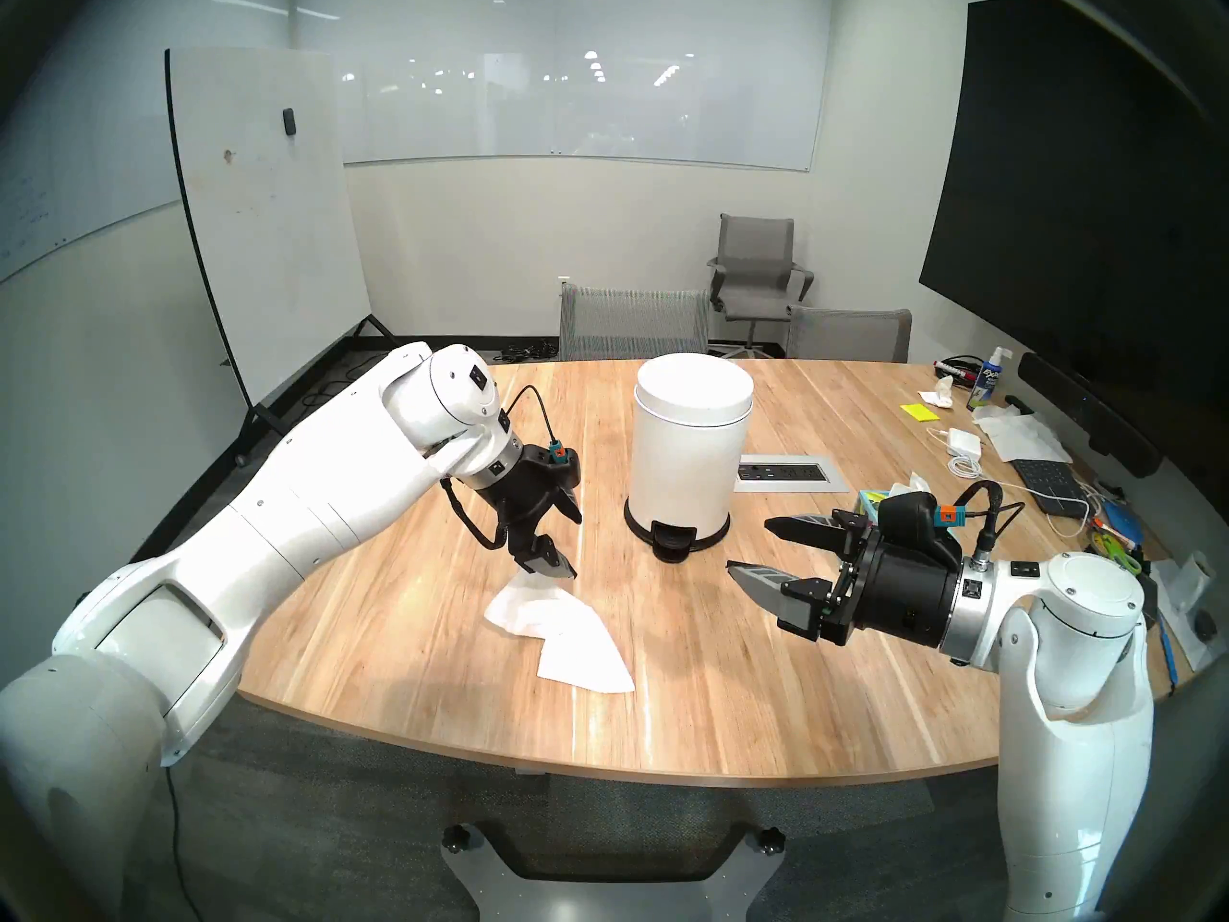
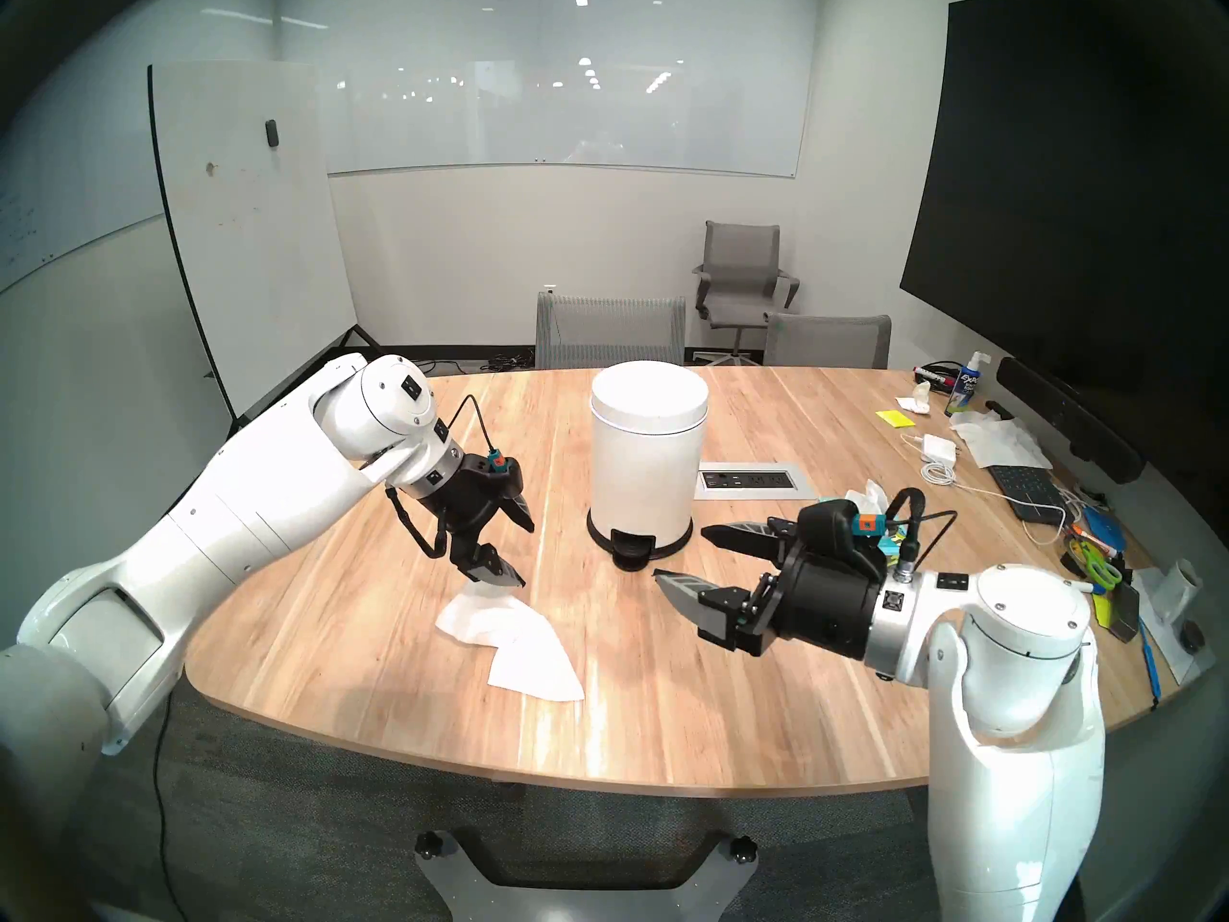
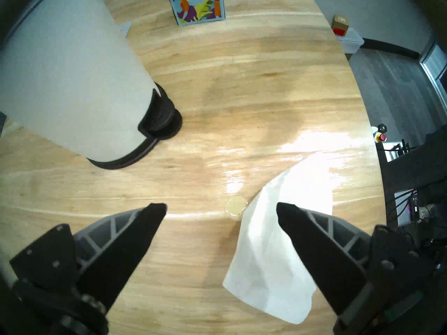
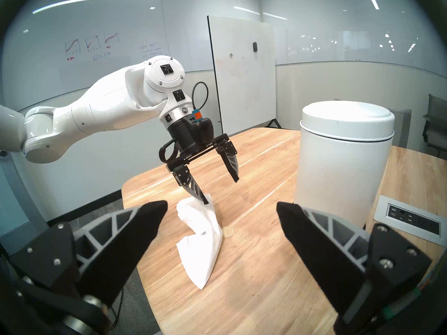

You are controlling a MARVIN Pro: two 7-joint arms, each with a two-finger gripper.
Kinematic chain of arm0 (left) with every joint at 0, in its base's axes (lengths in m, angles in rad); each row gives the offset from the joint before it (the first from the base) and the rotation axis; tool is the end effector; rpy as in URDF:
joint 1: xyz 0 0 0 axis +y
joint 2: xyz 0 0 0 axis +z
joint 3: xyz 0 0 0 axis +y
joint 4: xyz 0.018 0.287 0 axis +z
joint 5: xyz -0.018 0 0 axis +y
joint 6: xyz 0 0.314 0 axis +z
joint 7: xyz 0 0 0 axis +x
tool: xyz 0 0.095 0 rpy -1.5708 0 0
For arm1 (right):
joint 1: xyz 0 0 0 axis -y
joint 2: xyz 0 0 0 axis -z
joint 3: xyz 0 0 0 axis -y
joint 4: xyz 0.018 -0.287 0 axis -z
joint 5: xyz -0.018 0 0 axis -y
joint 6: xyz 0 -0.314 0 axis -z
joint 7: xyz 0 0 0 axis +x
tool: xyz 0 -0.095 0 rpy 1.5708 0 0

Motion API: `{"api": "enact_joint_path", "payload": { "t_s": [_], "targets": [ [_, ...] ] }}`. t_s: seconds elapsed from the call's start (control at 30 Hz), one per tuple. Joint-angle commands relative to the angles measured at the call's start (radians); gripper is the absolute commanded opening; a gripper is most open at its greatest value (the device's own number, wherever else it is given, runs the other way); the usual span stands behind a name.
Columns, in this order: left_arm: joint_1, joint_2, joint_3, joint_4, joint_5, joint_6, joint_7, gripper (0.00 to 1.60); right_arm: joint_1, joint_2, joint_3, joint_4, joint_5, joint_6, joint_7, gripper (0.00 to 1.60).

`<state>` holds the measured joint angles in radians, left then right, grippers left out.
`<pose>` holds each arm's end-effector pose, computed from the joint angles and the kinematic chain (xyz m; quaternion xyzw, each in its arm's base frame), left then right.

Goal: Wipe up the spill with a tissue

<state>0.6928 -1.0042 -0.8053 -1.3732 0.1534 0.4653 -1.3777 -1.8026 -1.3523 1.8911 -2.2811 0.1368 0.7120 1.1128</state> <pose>0.4903 -0.0404 -0.1759 0.6689 -0.6912 0.2360 0.1386 0.2871 -0.0300 -0.1525 -0.7156 -0.3115 -0.5494 0.2984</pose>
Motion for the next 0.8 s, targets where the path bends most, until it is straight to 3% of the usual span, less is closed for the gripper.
{"api": "enact_joint_path", "payload": {
  "t_s": [0.0, 0.2, 0.43, 0.77],
  "targets": [
    [0.038, 0.057, -0.077, -0.067, -0.097, 0.014, -0.038, 1.6, 0.007, 0.001, -0.003, -0.016, 0.003, 0.002, 0.002, 1.6],
    [0.136, 0.072, -0.128, -0.125, -0.141, 0.018, 0.075, 1.6, 0.007, 0.001, -0.003, -0.016, 0.002, 0.003, 0.002, 1.6],
    [0.238, 0.08, -0.151, -0.183, -0.139, 0.012, 0.191, 1.6, 0.007, 0.0, -0.003, -0.016, 0.002, 0.002, 0.003, 1.6],
    [0.309, 0.068, -0.151, -0.201, -0.122, 0.035, 0.34, 1.6, 0.007, 0.0, -0.003, -0.016, 0.002, 0.003, 0.003, 1.6]
  ]
}}
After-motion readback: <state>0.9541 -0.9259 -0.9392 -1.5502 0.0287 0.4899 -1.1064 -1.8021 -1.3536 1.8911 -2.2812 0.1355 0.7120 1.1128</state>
